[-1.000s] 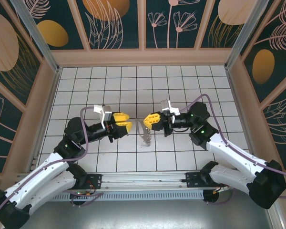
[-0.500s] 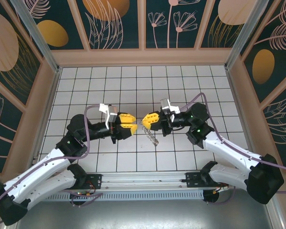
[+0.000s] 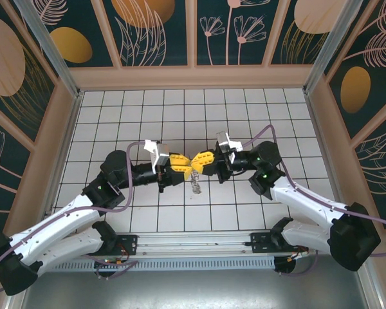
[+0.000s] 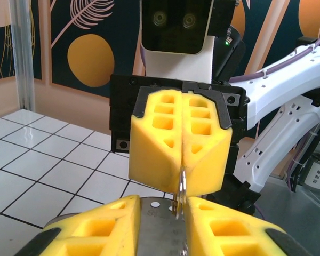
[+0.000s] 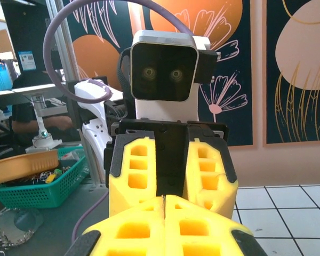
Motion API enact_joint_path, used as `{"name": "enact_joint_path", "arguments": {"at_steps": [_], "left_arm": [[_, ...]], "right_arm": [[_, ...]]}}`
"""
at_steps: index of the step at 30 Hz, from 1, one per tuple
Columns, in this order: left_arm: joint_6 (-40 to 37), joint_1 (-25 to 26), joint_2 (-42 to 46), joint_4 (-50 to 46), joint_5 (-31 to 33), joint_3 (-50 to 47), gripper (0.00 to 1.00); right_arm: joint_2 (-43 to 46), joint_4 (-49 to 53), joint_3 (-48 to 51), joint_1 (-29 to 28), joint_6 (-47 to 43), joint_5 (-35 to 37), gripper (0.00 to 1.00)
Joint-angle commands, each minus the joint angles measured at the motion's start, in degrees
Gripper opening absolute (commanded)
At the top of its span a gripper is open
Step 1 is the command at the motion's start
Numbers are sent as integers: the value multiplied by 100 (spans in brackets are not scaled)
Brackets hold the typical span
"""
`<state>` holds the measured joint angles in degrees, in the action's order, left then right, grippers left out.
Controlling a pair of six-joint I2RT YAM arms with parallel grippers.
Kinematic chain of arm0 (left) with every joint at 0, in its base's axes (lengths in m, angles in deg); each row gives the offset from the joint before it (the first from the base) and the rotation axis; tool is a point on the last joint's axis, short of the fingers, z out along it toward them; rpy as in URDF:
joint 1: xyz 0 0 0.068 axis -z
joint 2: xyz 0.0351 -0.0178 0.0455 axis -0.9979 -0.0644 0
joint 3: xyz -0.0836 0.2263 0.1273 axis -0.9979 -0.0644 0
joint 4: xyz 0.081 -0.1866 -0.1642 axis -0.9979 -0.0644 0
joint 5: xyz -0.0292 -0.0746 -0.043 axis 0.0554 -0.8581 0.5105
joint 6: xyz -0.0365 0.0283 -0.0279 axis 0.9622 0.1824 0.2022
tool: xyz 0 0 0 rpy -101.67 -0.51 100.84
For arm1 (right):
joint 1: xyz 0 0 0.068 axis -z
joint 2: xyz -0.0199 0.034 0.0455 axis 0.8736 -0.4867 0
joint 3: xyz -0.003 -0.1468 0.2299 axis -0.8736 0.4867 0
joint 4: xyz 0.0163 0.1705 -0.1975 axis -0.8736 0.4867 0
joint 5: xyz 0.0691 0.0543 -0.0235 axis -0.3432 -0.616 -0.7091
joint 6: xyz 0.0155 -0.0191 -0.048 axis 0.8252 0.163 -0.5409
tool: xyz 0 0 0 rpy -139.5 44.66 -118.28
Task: Put the keys on the keyring
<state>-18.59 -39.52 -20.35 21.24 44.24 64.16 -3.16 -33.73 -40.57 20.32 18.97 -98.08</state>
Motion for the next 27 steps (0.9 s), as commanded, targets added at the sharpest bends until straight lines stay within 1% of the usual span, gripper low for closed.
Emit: {"name": "enact_joint_path", "arguments": {"at_steps": [1, 3, 7, 15, 19, 21, 23, 25, 27], "left_arm": [[-100, 19, -47, 97, 143, 182, 20], [-71, 23, -37, 106, 158, 173, 10], [-36, 23, -5, 112, 172, 138, 0], [-90, 16, 102, 112, 238, 103, 0], [-247, 17, 60, -82, 206, 129, 0], [-336, 18, 26, -209, 228, 139, 0], [-397, 20, -11, -323, 229, 158, 0], [-465, 23, -53, -481, 256, 212, 0], [-553, 17, -103, -686, 333, 295, 0]], "right_arm": [[-102, -548, 56, -64, 222, -226, 0], [-132, -663, 84, -80, 293, -260, 0], [-114, -651, 118, -92, 295, -282, 0], [88, -308, 261, -91, 77, -222, 0], [277, 292, 279, -102, -354, -40, 0], [406, 626, 283, -112, -585, 95, 5], [545, 1016, 280, -118, -844, 219, 14], [653, 1450, 237, -119, -1099, 360, 18], [742, 1852, 187, -119, -1326, 489, 19]]}}
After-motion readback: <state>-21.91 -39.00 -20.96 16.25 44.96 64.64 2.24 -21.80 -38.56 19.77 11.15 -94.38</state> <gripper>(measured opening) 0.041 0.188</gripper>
